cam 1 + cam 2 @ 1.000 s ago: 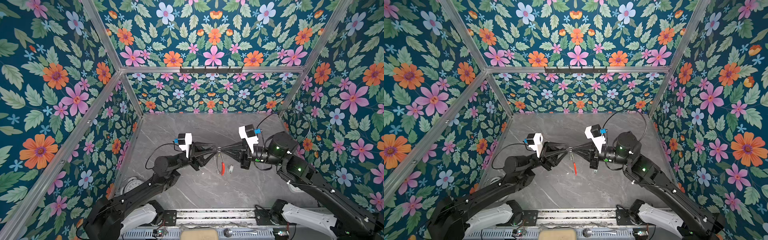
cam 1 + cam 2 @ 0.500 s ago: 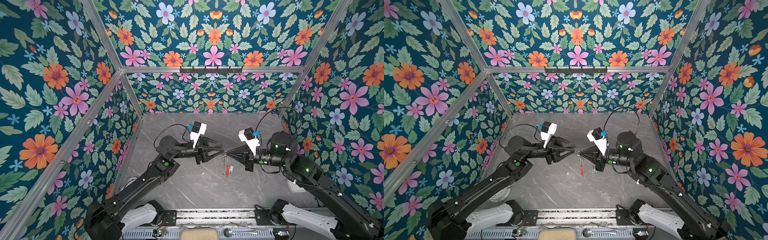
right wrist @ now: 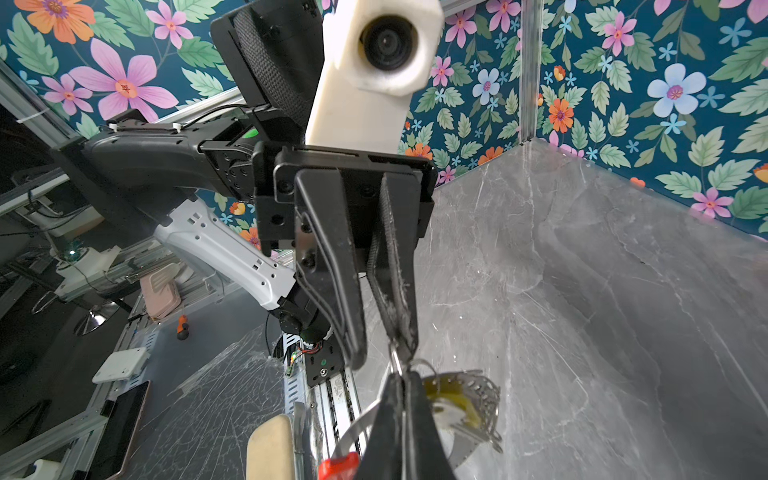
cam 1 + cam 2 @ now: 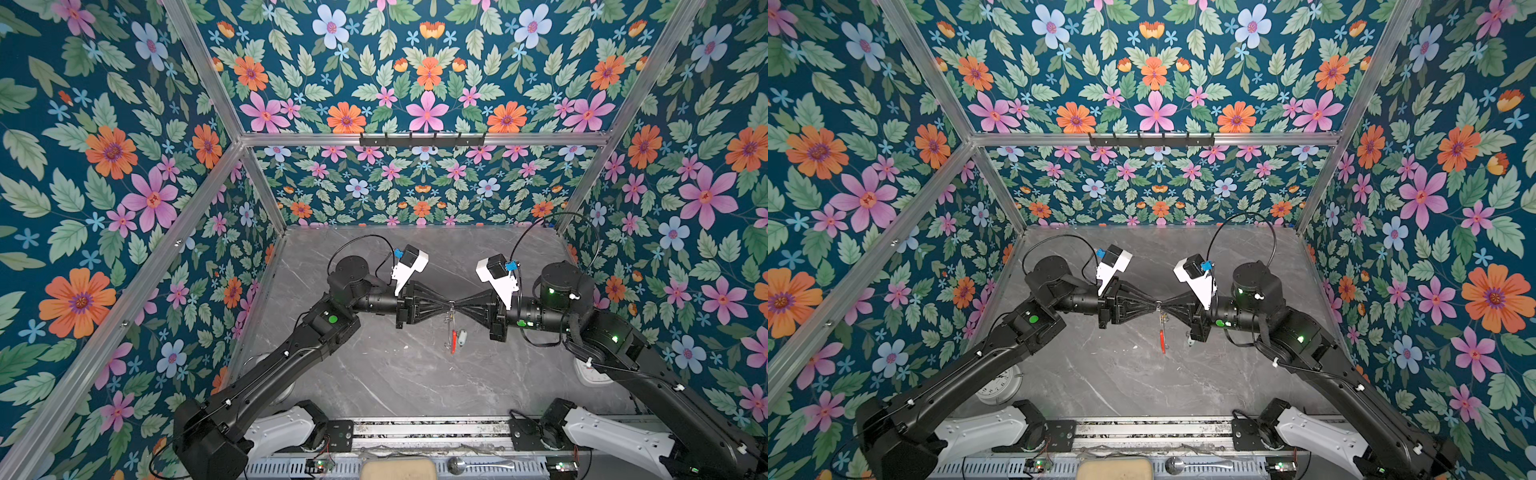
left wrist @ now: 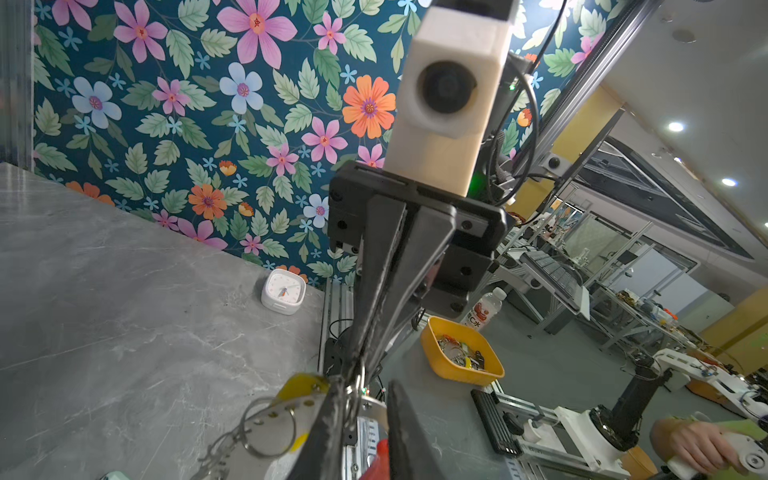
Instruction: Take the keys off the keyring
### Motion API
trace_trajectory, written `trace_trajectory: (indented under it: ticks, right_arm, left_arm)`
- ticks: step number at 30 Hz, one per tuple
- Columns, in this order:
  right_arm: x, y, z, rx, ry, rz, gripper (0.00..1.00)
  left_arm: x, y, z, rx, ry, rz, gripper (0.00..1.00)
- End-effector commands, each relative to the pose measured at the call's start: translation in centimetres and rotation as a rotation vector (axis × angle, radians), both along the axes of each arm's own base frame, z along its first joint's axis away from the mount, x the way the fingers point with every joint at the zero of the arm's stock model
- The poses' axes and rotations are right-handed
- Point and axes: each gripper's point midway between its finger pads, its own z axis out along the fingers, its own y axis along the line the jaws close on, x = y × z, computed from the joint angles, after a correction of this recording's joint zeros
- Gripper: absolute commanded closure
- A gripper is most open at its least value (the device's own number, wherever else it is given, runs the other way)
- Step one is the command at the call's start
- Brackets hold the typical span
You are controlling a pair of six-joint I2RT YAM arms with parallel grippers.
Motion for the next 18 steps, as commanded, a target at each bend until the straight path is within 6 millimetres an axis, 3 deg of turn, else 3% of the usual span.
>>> trace_trajectory:
  ticks: [1, 14, 18]
  right_arm:
    - [0.6, 0.0, 0.5, 0.0, -0.028, -0.026, 1.0]
    - [1.1, 0.2, 0.9, 0.005, -0.038, -0.036, 1.0]
    - [0.7, -0.3, 1.8, 0.044, -0.077, -0.044, 0.63]
  left_arm:
    - [-0.6, 0.1, 0.3, -0.004, -0.021, -0.037, 0.8]
    - [0.1, 0.1, 0.4, 0.018, -0.105, 0.042, 1.0]
    - [0.1, 0.4, 0.7, 0.015, -0.143, 0.059, 1.0]
